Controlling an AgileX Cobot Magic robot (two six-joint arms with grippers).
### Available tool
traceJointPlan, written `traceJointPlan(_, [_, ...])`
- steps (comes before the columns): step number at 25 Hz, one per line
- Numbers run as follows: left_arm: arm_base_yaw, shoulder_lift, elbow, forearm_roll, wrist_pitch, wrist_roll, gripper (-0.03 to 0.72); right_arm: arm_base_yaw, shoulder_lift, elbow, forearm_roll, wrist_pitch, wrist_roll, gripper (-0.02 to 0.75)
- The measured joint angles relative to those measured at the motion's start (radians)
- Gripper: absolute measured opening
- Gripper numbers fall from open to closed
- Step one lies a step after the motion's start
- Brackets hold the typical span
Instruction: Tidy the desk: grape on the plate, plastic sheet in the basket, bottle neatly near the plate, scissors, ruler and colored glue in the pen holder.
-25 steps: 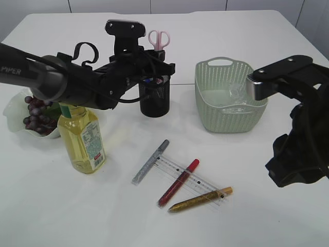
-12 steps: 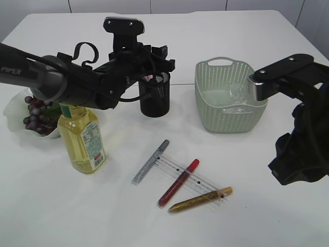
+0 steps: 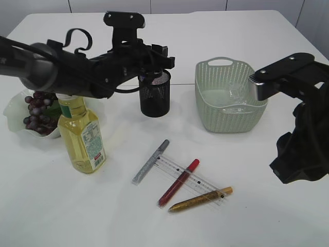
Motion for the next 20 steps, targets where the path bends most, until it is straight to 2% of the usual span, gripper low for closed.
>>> traceJointPlan(7, [0.0, -0.185, 0.0, 0.0, 0.342, 0.0, 0.35, 0.0, 0.0, 0.0, -0.01, -0.001, 0.0, 0.314])
traceJointPlan(14, [0.004, -0.369, 0.0, 0.002, 0.813, 0.0, 0.35, 0.0, 0.0, 0.0, -0.01, -0.001, 0.0, 0.314])
traceJointPlan(20, [0.057, -0.511, 0.0, 0.039, 1.23, 0.0, 0.35, 0.0, 0.0, 0.0, -0.01, -0.02, 0.0, 0.314])
